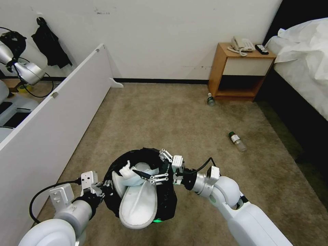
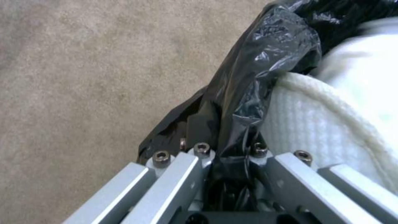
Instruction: Pick up the trash bin, then pick up the garbage from the floor and place it into the trash bin.
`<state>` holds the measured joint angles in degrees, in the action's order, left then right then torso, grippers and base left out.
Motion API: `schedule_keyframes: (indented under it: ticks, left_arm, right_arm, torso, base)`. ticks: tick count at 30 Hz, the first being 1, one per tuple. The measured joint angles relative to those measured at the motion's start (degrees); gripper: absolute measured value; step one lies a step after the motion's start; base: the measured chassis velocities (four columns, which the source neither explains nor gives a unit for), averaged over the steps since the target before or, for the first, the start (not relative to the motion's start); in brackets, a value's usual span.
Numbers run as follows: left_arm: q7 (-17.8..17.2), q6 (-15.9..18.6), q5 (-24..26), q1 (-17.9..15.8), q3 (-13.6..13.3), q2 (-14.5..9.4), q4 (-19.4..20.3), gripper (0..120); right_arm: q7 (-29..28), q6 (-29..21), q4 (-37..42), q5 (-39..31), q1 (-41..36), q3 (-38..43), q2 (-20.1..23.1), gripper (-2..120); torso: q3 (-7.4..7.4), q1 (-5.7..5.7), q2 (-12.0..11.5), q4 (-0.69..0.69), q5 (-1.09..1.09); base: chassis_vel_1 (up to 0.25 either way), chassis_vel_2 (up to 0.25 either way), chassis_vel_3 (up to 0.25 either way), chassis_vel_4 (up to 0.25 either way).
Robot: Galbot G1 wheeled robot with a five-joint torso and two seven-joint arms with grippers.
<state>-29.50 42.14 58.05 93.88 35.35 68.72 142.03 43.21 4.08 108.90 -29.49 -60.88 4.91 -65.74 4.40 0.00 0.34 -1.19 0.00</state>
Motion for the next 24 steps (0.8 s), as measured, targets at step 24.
schedule_keyframes:
  ticks: [24]
  left_arm:
    - [0.02,0.00,2.67,-2.39,7.01,-0.16,-1.60,1]
  right_arm:
    - [-11.44,-4.26,4.52,-3.76,-1.97,1.86,-0.25,100]
  torso:
    - [0.00,0.00,0.00,0.00,-0.01]
  base:
    - [0.000,0.000,0.000,0.000]
